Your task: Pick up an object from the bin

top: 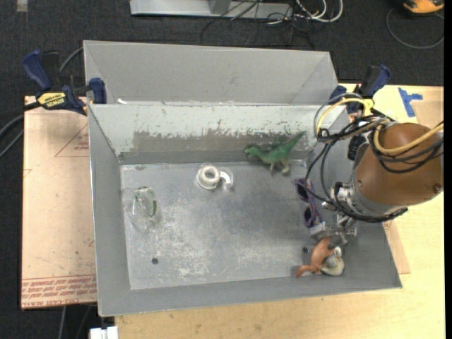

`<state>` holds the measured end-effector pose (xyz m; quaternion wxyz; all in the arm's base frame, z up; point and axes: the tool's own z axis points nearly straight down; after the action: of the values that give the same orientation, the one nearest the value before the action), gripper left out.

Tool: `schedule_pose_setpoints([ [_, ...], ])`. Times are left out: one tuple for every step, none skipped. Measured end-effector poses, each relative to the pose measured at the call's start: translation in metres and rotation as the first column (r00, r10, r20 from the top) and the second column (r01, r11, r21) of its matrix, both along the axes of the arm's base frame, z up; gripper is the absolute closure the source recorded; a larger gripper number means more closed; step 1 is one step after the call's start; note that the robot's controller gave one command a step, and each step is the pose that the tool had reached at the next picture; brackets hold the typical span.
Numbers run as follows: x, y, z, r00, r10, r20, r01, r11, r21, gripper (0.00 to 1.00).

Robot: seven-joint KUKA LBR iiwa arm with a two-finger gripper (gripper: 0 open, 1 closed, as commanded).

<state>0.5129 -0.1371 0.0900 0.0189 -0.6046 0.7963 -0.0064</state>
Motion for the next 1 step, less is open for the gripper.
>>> schedule_pose_setpoints([
  [0.0042, 0.0076, -0.0165, 1.000, 0.021, 0.007, -0.021, 1.000, -0.001, 1.00],
])
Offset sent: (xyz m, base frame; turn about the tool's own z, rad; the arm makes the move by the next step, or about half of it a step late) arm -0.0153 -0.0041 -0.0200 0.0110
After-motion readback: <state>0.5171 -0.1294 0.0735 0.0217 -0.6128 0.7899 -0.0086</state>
